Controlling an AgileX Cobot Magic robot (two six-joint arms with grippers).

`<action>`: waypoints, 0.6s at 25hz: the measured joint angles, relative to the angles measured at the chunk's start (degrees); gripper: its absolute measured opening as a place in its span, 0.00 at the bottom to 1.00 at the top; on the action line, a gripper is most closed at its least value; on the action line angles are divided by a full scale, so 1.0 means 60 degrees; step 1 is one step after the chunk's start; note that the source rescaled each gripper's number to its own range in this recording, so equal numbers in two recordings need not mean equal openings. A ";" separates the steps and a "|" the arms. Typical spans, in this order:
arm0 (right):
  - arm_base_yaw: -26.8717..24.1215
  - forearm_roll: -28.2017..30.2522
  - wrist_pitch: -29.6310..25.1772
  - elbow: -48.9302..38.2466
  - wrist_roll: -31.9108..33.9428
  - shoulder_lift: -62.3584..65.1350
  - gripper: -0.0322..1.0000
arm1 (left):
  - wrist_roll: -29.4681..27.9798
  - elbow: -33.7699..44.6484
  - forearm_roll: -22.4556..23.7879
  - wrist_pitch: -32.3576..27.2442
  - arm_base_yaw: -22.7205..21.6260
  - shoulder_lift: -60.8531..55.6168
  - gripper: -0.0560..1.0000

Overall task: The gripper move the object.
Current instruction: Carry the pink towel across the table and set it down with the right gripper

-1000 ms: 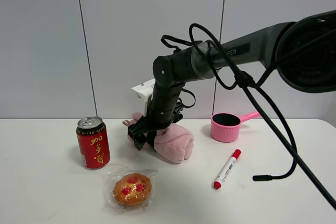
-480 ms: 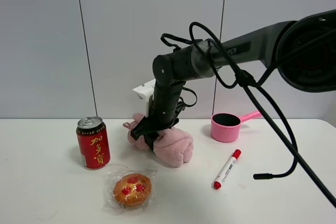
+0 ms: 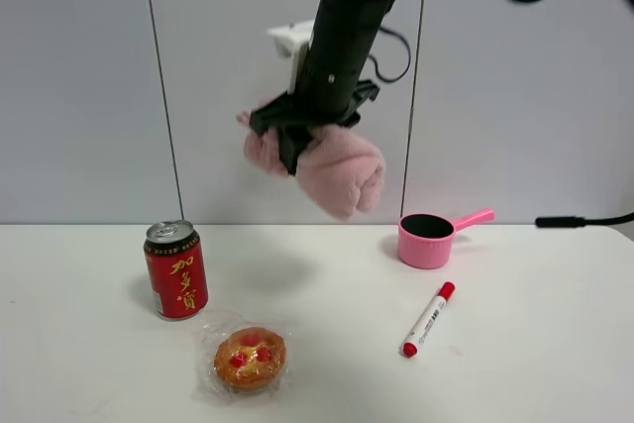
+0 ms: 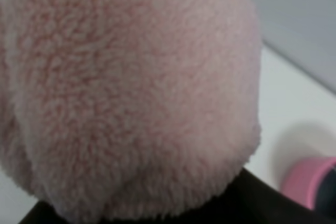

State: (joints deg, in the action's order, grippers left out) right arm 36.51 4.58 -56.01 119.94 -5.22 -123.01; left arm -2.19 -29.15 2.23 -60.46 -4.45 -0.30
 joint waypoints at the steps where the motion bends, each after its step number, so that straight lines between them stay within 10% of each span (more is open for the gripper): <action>1: 0.0000 0.0000 -0.0104 0.0000 0.0305 0.0325 0.03 | 0.0000 0.0000 0.0000 0.0000 0.0000 0.0000 1.00; 15: 0.0000 0.2217 -0.2289 -0.0009 0.1509 0.3884 0.03 | 0.0009 0.0000 0.0000 0.0000 0.0000 0.0000 1.00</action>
State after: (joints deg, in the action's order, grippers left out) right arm 36.51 17.88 -69.75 119.88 3.83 -99.71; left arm -2.14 -29.15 2.23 -60.46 -4.45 -0.30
